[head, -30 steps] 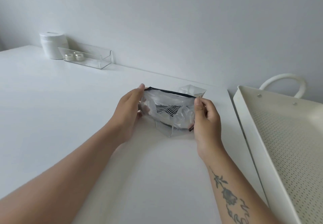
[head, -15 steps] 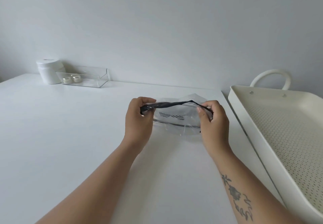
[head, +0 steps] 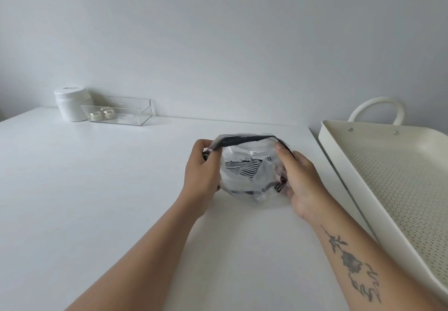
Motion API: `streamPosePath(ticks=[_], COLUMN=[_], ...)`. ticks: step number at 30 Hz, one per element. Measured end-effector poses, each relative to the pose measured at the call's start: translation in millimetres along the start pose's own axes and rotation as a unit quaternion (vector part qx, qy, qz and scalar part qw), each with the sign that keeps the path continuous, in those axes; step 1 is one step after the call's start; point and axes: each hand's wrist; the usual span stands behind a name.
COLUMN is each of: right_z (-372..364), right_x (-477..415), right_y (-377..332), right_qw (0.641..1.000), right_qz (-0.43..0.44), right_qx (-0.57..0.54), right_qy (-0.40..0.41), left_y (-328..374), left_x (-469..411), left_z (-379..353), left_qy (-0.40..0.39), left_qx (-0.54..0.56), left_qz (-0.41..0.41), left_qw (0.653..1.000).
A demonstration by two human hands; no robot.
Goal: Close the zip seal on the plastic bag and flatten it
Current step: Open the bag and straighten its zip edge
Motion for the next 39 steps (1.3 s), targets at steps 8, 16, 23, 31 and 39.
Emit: streamPosePath(ticks=[8,16,23,31,39], right_z=[12.4,11.9,7.1,-8.8,-1.2], right_x=[-1.2,-7.3,-14.3,-4.7,-5.6], right_y=[-14.2,-6.0,9.2,18.2,10.0], right_qw=[0.914,0.959,1.0,0.981,0.971], right_qz=[-0.047,-0.046,0.019,0.118,0.183], right_qx=[-0.281,-0.191,0.01,0.122,0.15], right_qy=[-0.29,-0.206,0.023,0.091,0.019], left_y=[17.3,11.7,-8.5,-14.8,-11.7], left_x=[-7.3,-10.5,-10.6,-9.9,-16.1], left_z=[17.8,21.0,9.5,5.3,16.2], left_qy=[-0.054,-0.045,0.071,0.161,0.16], left_qx=[0.293,0.207,-0.029,-0.163,-0.166], left_qz=[0.066,0.027,0.022,-0.02,-0.058], left_qw=[0.952,0.977,0.997,0.973,0.971])
Point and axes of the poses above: each hand's wrist, its own x-axis away from the middle knuckle, its own z-axis out of the back of the hand, y = z × x, and after that the axes turned 1 degree about y, right-handed
